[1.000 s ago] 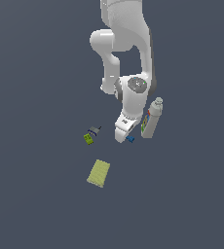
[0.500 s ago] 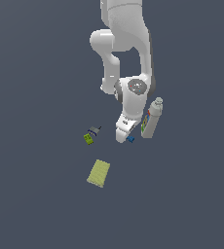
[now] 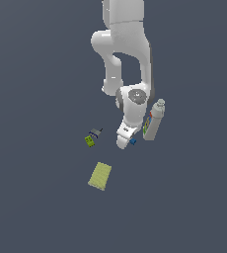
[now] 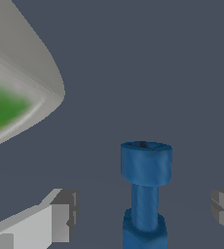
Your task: Pick up a designated object from a clutter of objects.
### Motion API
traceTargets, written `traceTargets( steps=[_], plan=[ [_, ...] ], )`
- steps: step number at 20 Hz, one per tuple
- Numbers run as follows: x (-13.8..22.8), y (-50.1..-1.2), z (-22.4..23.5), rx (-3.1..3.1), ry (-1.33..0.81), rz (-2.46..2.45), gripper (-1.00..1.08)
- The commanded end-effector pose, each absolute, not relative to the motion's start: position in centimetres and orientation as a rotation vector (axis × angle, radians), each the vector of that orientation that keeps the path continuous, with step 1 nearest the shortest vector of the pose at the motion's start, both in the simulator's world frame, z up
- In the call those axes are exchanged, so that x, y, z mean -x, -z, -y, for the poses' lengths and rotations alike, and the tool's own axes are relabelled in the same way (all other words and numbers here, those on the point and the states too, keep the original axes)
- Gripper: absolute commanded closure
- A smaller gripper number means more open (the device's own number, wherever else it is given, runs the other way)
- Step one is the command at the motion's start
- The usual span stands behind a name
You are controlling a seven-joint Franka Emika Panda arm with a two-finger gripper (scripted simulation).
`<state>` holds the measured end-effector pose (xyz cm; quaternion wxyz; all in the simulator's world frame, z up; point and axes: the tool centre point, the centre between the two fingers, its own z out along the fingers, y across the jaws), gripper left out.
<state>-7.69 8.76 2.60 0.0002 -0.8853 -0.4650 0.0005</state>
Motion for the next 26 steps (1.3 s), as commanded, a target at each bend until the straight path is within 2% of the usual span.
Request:
traceTargets(
  steps=[1,5,6,19,26],
  plan=[
    [7.7,-1.9,-8.8,2.781,0.0,1.462,-0.92],
    [7.7,-1.5,-8.8,2.78,0.0,1.463,-0.92],
    [7.7,-1.5,-8.8,2.78,0.0,1.463,1.08],
    [7.6,-1.7,-8.6,2.78,0.0,1.463,1.08],
    [6.9,-3.9,-7.0,2.78,0.0,1.464,1.08]
  ],
)
